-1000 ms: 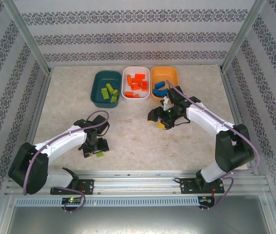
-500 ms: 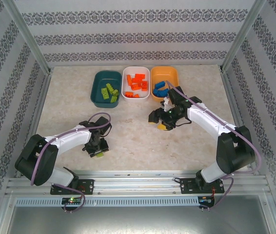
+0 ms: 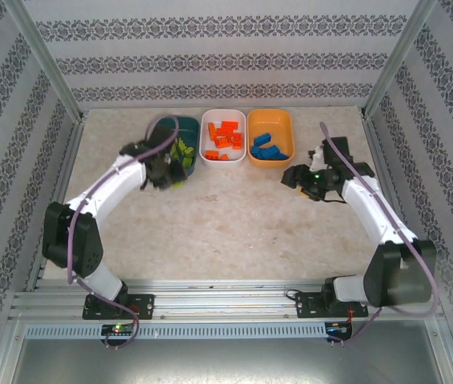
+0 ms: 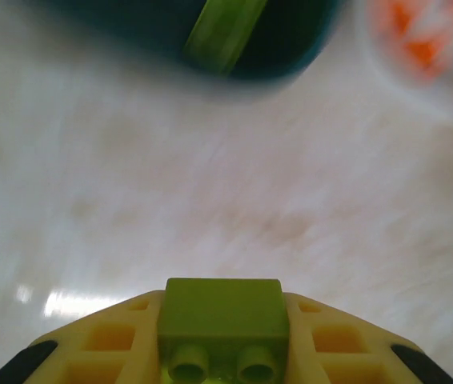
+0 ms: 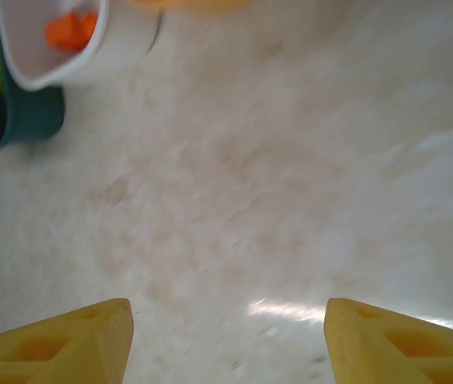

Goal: Sort the legos into containers by color

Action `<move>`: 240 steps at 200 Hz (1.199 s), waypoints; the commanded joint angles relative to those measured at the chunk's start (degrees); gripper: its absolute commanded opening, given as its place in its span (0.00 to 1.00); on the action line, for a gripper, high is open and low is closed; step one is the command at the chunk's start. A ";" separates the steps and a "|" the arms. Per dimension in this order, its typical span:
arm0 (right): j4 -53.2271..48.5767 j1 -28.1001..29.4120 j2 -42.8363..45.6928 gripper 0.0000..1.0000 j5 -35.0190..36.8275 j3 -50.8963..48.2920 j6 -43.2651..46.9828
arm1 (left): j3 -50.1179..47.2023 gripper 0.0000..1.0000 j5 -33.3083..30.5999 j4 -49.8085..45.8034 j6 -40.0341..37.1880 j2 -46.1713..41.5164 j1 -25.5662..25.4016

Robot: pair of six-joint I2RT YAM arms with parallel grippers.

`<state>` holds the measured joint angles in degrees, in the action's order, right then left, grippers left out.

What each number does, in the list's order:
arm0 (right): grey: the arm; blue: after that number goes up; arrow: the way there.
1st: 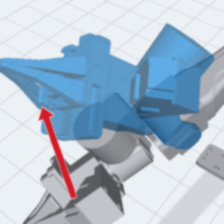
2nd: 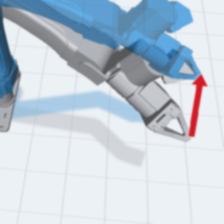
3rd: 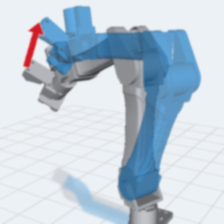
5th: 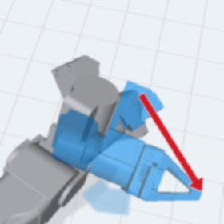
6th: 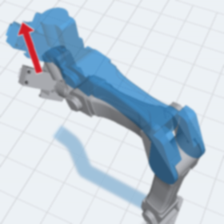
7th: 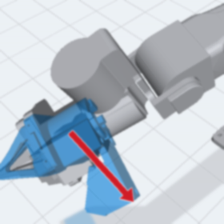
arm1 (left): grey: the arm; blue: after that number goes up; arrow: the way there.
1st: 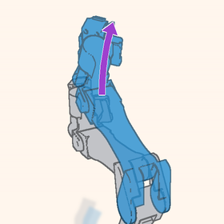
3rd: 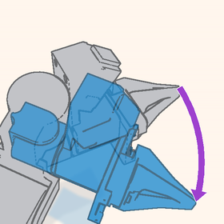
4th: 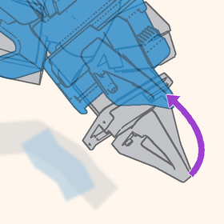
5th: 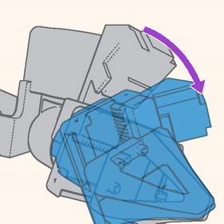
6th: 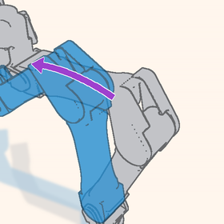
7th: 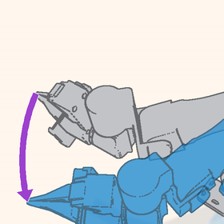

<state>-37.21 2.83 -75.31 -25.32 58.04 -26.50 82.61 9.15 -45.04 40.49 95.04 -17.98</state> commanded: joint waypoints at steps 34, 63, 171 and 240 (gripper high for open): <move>28.76 -4.40 8.42 0.69 12.91 -17.50 20.07 | 25.14 0.27 -2.50 -0.51 -15.94 20.90 6.52; 41.64 -6.75 7.88 0.70 13.88 -23.73 25.29 | 31.58 0.33 -2.54 2.02 -17.41 30.92 8.29; 72.86 -9.63 -5.53 0.70 8.25 -30.33 22.63 | -2.64 0.77 -12.85 20.81 -21.55 -0.87 10.27; 89.16 -4.72 -11.49 0.82 16.46 -36.10 25.22 | -49.46 1.00 -17.19 68.27 -33.26 -19.24 14.37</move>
<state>45.19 -2.33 -85.89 -12.58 22.81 -1.91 37.26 -6.76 4.27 13.89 70.89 -5.28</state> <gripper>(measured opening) 0.793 0.999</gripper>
